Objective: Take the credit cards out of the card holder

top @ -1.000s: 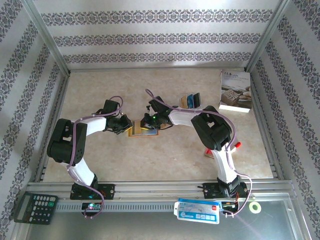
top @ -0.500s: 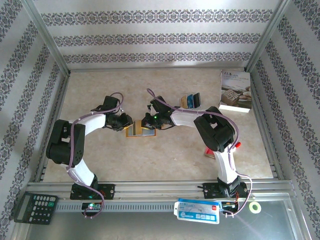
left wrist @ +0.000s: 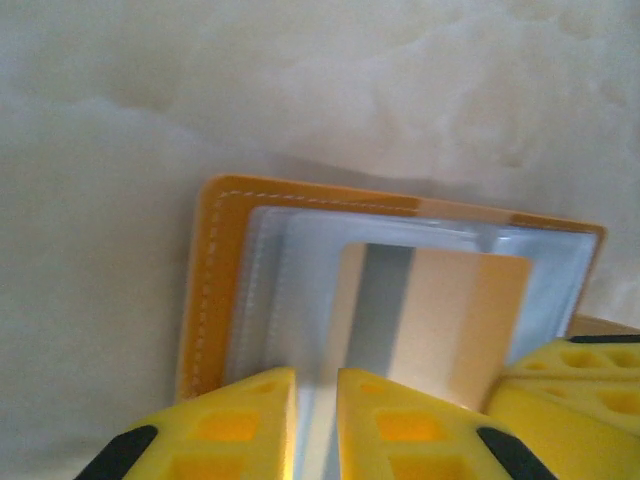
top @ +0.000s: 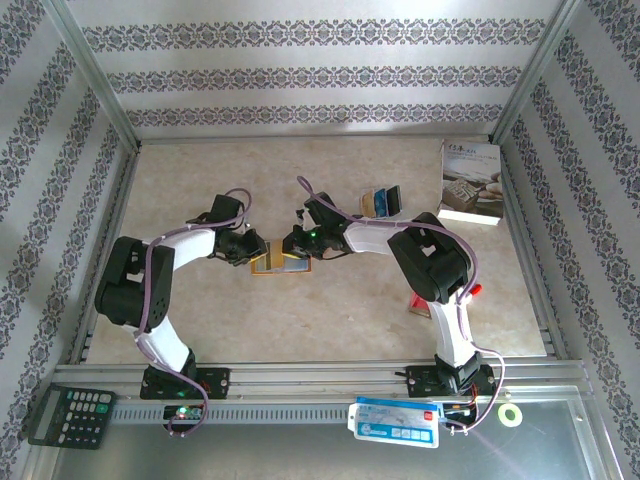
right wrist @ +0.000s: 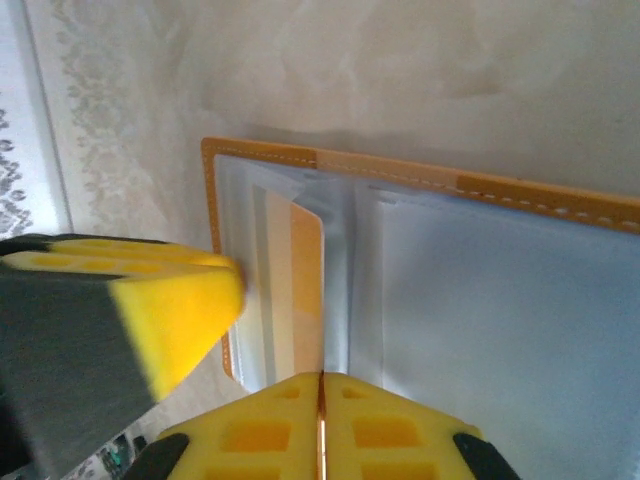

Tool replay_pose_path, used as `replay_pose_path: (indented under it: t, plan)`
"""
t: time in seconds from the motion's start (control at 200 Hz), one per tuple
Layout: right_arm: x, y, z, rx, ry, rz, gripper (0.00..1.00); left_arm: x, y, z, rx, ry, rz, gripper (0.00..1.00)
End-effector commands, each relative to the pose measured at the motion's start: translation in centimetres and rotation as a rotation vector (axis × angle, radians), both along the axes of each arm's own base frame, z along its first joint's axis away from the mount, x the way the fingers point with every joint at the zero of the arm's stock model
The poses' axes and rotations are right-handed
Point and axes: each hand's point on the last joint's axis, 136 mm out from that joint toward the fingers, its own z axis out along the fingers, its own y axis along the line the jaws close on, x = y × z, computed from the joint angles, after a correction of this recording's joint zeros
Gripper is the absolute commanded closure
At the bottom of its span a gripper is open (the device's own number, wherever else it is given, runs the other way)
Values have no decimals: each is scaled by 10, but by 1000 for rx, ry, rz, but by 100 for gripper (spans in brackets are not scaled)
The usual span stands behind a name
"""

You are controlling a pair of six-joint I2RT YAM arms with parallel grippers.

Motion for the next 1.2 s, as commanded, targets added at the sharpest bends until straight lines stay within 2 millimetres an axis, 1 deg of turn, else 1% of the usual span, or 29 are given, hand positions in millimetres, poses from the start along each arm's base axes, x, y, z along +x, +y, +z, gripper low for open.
replay_pose_path:
  t: [0.0, 0.12, 0.255, 0.38, 0.59, 0.774, 0.984, 1.114, 1.194]
  plan:
    - [2, 9, 24, 99, -31, 20, 86, -6, 5, -15, 36, 28, 20, 83]
    - [0, 14, 27, 112, -40, 32, 83, -9, 5, -21, 31, 37, 30, 84]
    - [1, 15, 21, 99, -29, 21, 82, -11, 7, -21, 34, 40, 35, 85]
    - [5, 12, 11, 74, -17, -16, 84, -11, 7, -19, 39, 34, 34, 85]
    - [9, 13, 12, 80, -12, -27, 86, -10, 6, -18, 32, 31, 33, 86]
    - [7, 14, 7, 71, 0, -33, 87, -12, 5, -20, 26, 33, 34, 86]
    - [5, 19, 10, 83, 11, -26, 87, -11, 4, -16, 18, 25, 32, 87]
    - [3, 22, 9, 86, 18, -22, 86, -12, 3, -20, 15, 39, 30, 89]
    - [3, 21, 9, 87, 17, -26, 88, -12, 3, -20, 15, 39, 31, 89]
